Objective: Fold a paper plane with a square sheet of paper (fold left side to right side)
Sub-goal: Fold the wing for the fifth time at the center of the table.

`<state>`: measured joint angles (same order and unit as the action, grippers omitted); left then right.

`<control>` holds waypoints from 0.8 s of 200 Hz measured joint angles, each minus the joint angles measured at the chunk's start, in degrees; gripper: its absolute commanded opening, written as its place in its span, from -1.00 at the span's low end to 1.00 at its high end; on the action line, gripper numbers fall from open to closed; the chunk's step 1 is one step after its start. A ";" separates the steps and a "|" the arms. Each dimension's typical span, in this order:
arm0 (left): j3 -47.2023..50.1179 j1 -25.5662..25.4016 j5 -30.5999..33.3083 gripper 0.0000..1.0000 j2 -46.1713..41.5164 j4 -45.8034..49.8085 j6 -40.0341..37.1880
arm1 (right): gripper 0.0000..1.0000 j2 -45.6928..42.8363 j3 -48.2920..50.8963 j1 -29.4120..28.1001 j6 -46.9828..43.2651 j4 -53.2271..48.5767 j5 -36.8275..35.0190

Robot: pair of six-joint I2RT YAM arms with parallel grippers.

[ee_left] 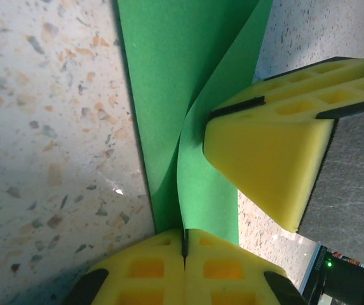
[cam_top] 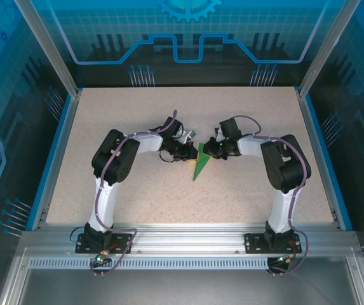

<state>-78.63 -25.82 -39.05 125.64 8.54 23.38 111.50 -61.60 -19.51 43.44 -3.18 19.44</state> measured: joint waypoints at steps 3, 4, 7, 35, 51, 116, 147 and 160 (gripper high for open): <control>0.00 0.00 0.00 -0.85 0.00 0.00 0.00 | -0.68 0.00 0.04 0.00 0.00 0.00 -0.07; 0.00 0.00 0.00 -0.85 0.00 0.00 0.00 | -0.68 0.00 0.04 0.00 0.00 0.02 -0.09; 0.00 0.00 0.00 -0.83 -0.02 0.00 0.00 | -0.68 0.00 0.09 0.00 0.00 0.04 -0.13; 0.00 0.00 0.63 -0.66 -0.68 0.46 0.00 | -0.70 -0.17 1.40 0.07 0.09 1.88 -0.13; 0.02 0.22 2.49 -0.56 -1.75 1.40 -0.02 | -0.75 -0.55 2.60 0.13 0.31 3.69 -0.13; 3.28 1.07 4.07 -0.53 -12.20 3.45 0.15 | -0.77 -1.03 4.79 0.44 0.87 7.30 0.28; 4.55 0.52 0.48 -0.60 -13.64 3.39 1.36 | -0.79 -1.03 4.79 0.44 0.90 7.30 0.31; 4.76 -0.24 -0.96 -0.63 -13.57 3.74 2.29 | -0.79 -1.03 4.79 0.44 0.90 7.30 0.28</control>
<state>-73.87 -26.06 -40.01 112.07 12.27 25.67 110.48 -56.82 -19.07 44.34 4.12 19.73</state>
